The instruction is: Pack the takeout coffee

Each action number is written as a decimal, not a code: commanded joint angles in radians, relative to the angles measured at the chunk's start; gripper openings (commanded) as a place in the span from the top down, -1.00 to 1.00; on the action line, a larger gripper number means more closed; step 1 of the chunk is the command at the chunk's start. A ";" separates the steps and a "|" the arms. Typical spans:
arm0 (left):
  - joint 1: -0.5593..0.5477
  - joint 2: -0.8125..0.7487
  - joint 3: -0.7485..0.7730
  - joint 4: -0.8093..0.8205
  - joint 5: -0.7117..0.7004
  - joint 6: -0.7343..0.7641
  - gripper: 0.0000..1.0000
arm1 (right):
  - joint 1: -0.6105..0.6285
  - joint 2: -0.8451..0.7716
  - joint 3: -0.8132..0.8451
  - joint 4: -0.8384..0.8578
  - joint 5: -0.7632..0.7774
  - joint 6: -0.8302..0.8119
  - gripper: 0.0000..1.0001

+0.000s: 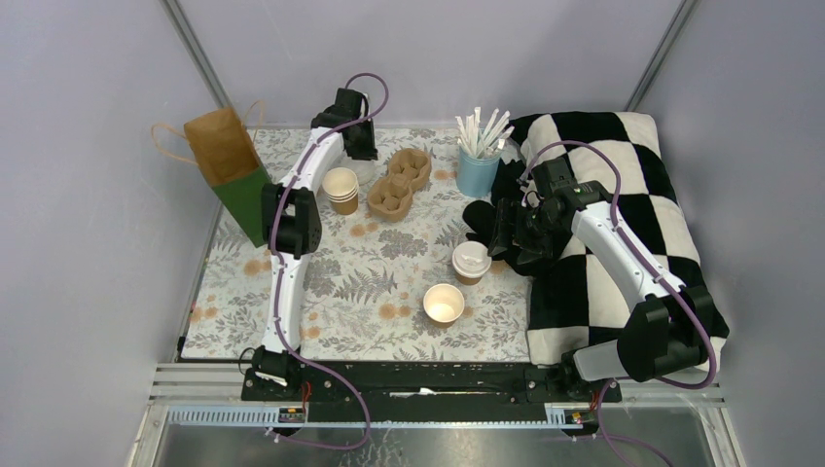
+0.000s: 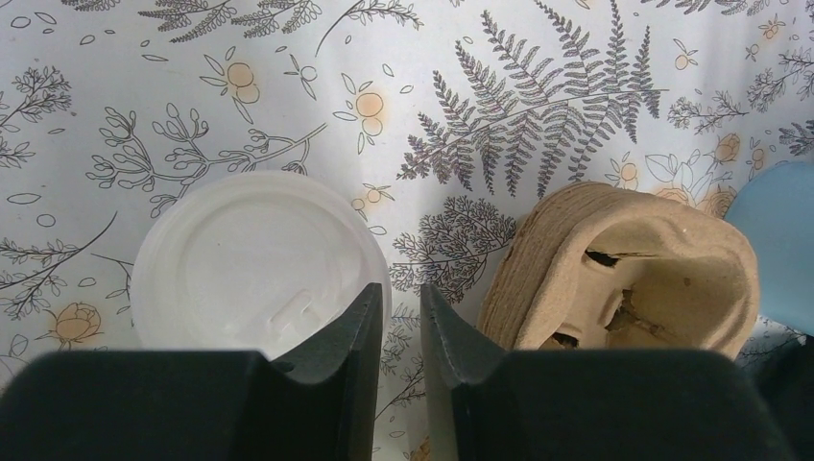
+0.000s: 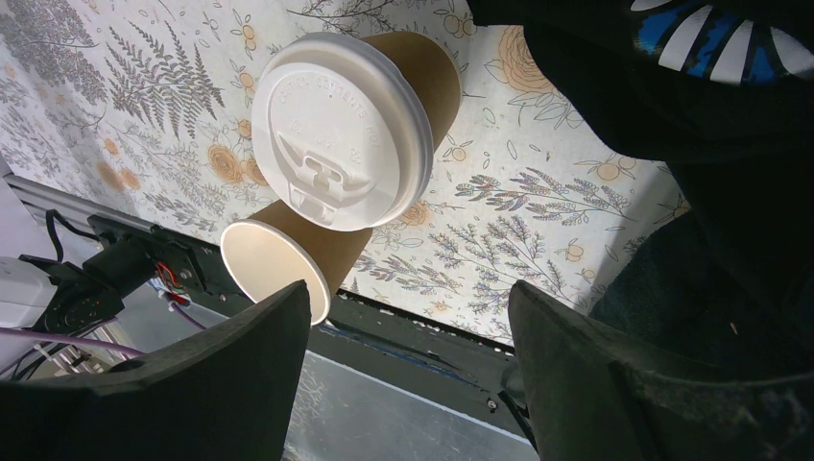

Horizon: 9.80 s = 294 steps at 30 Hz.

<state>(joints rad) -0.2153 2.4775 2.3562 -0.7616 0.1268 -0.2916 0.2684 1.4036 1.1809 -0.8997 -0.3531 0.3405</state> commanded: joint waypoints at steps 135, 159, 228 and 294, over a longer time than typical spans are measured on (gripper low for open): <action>-0.306 -1.138 -1.199 1.131 0.427 -1.301 1.00 | 0.166 -0.179 -0.097 1.073 -0.289 0.608 -0.99; -0.317 -1.147 -1.212 1.139 0.419 -1.307 1.00 | 0.173 -0.164 -0.114 1.152 -0.287 0.656 -0.92; -0.301 -1.276 -1.305 0.986 0.295 -1.643 1.00 | 0.305 -0.306 0.049 0.711 0.008 0.252 -0.99; -0.299 -1.338 -1.344 0.906 0.186 -1.669 1.00 | 0.493 -0.121 0.221 0.665 0.322 0.338 -0.75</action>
<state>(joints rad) -0.5171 1.1584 0.9916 0.1383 0.3309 -1.9606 0.7464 1.2793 1.3575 -0.2611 -0.0605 0.6926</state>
